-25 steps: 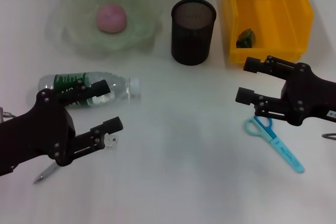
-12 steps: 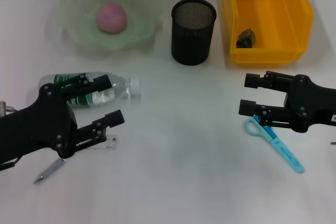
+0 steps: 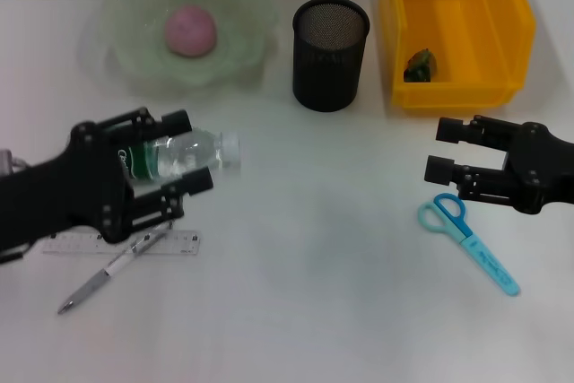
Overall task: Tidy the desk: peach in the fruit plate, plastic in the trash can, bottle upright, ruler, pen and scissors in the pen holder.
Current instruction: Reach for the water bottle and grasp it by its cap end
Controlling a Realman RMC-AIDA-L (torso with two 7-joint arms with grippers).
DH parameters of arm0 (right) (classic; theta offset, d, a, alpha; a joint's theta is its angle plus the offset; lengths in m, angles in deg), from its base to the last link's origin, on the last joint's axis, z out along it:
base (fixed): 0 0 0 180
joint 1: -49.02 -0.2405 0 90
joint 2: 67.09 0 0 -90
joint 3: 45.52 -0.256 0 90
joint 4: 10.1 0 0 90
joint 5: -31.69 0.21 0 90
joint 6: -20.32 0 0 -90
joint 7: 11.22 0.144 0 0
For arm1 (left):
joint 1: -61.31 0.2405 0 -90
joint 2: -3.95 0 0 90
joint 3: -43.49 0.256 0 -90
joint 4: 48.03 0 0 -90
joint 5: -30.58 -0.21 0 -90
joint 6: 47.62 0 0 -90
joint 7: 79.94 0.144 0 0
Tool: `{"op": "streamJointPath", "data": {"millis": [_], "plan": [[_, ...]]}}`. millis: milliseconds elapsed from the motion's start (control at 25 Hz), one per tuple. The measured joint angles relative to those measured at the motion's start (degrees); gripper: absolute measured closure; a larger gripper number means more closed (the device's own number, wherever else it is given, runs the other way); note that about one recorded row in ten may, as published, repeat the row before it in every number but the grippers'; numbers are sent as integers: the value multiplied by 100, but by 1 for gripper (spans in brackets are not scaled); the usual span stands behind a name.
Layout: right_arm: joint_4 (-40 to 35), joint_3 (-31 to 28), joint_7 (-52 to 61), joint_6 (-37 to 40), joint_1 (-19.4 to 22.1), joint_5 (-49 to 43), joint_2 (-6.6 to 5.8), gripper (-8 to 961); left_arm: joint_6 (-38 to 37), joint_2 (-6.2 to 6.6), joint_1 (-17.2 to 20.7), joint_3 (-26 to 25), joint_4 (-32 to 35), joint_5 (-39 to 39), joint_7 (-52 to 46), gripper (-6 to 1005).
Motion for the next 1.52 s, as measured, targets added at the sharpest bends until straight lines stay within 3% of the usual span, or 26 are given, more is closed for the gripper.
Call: {"op": "streamJointPath", "data": {"millis": [80, 160, 400, 520, 560, 600, 720, 920, 960, 1120, 1160, 1520], "plan": [[80, -51, -33, -18, 14, -1, -1, 189, 0, 0, 0, 0, 0, 0, 0, 358], [165, -105, -46, -51, 34, -8, -5, 189, 371, 10, -108, 3, 942, -162, -898, 358], [490, -311, -148, -142, 88, -125, -15, 189, 732, 13, -487, 24, 1998, -883, -2083, 358], [620, -337, -230, -155, 113, -147, -15, 189, 910, -4, -964, 39, 2407, -1798, -2838, 358], [668, -341, -265, -156, 120, -148, -15, 189, 910, -4, -964, 39, 2407, -1798, -2838, 358], [722, -349, -304, -156, 125, -150, -15, 189, 978, -15, -1277, 44, 2454, -2351, -3106, 358], [867, -401, -402, -159, 136, -156, -19, 189, 1085, -33, -1624, 107, 2476, -2973, -3357, 359], [1017, -434, -512, -167, 141, -159, -21, 189, 1308, -41, -1936, 646, 2732, -3666, -3763, 359], [1025, -435, -514, -168, 141, -159, -22, 189, 1461, -42, -1973, 1065, 3002, -3902, -3988, 359], [1052, -435, -516, -167, 140, -159, -23, 189, 1716, -45, -1986, 1606, 3311, -4251, -4348, 358], [1057, -435, -517, -169, 138, -159, -23, 189, 1924, -49, -2002, 2059, 3510, -4558, -4712, 359], [1143, -409, -564, -302, 76, -159, -23, 188, 2077, -55, -2171, 2622, 3723, -5097, -5182, 285]]}}
